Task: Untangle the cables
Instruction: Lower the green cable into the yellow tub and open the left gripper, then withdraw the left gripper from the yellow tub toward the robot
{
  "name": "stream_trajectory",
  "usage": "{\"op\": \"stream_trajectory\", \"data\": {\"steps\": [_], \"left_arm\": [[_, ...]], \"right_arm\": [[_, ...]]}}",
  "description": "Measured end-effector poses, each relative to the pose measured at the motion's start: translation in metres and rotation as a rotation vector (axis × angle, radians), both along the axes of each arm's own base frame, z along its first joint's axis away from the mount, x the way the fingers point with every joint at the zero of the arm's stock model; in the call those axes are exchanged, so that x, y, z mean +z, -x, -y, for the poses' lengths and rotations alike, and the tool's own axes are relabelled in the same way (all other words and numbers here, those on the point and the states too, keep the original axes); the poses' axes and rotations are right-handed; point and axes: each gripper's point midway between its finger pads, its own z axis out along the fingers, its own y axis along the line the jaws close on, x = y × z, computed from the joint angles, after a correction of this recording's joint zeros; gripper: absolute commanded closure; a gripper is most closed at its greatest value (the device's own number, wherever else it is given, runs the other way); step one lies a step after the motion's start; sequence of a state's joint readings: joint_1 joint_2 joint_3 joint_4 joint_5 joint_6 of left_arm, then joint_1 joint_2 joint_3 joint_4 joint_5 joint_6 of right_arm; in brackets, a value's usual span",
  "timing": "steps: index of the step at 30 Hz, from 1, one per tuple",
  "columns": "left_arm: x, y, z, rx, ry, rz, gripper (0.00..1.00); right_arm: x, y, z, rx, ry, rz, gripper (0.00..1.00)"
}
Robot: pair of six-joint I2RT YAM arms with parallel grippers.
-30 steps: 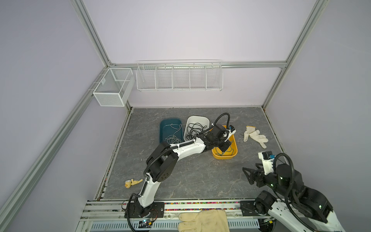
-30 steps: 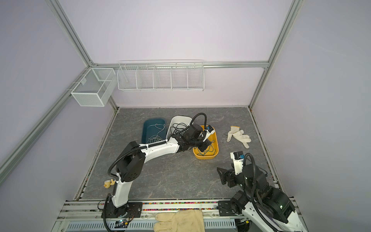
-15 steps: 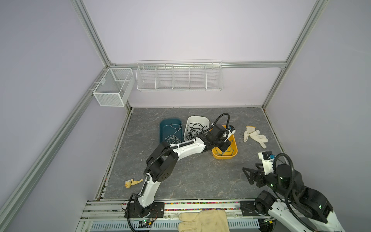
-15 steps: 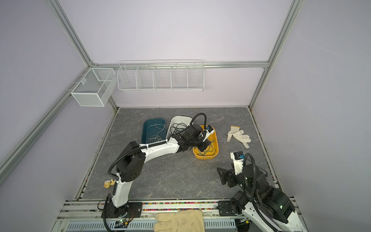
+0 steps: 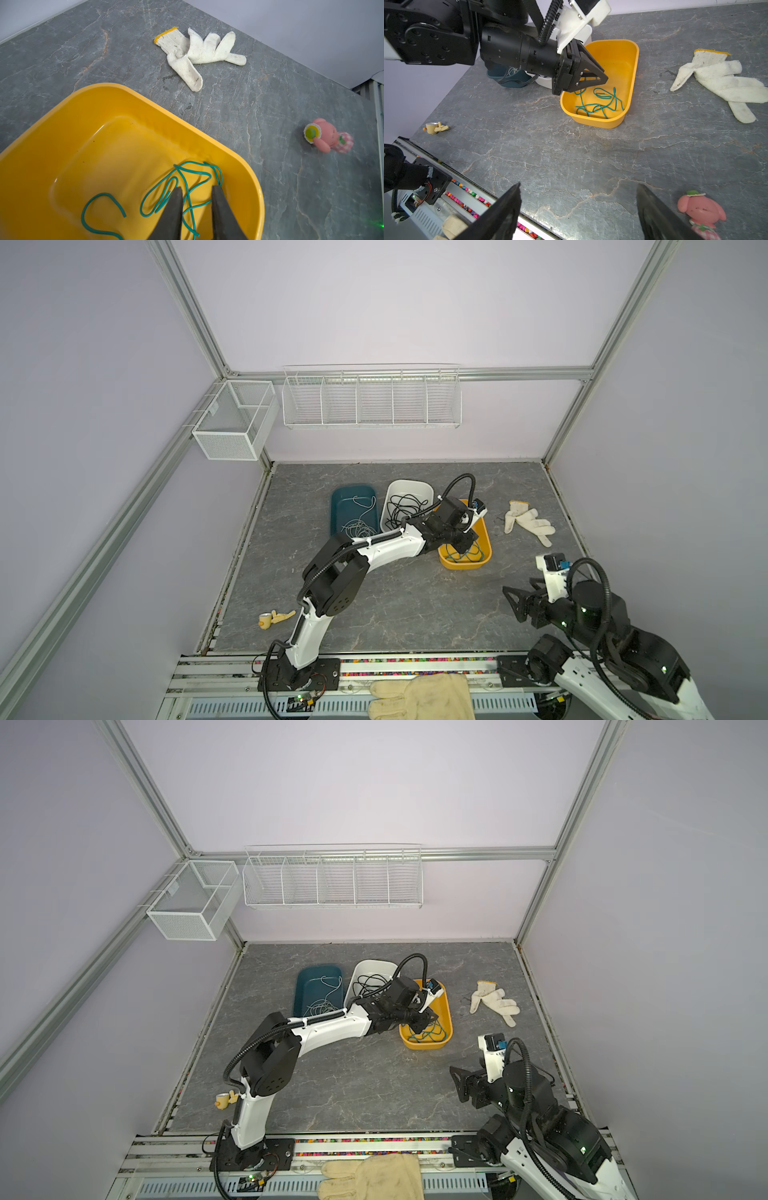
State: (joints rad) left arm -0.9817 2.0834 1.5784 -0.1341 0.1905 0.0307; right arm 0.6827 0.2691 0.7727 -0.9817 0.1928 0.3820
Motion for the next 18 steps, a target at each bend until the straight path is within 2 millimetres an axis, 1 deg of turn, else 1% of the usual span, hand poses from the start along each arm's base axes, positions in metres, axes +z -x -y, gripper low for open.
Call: {"op": "stream_trajectory", "data": {"steps": [4, 6, 9, 12, 13, 18], "left_arm": [[0.002, -0.002, -0.004, 0.003, -0.012, 0.014, 0.63], [0.008, -0.004, -0.006, 0.003, -0.010, 0.023, 0.59], [0.024, -0.008, -0.009, 0.005, 0.003, 0.047, 0.53], [0.048, -0.013, -0.011, 0.004, 0.023, 0.085, 0.43], [0.058, -0.015, -0.012, 0.006, 0.034, 0.100, 0.38], [0.105, -0.017, -0.021, 0.011, 0.094, 0.162, 0.23]], "right_arm": [[0.000, 0.000, 0.000, -0.002, 0.001, 0.001, 0.12], [0.000, 0.000, 0.000, -0.002, 0.001, 0.000, 0.12], [0.000, 0.000, 0.000, -0.003, -0.001, -0.001, 0.12], [0.000, 0.000, 0.000, -0.003, -0.002, -0.001, 0.12], [0.000, 0.000, 0.000, -0.004, -0.002, -0.001, 0.12], [0.000, -0.001, 0.001, -0.007, 0.000, 0.000, 0.12]]}}
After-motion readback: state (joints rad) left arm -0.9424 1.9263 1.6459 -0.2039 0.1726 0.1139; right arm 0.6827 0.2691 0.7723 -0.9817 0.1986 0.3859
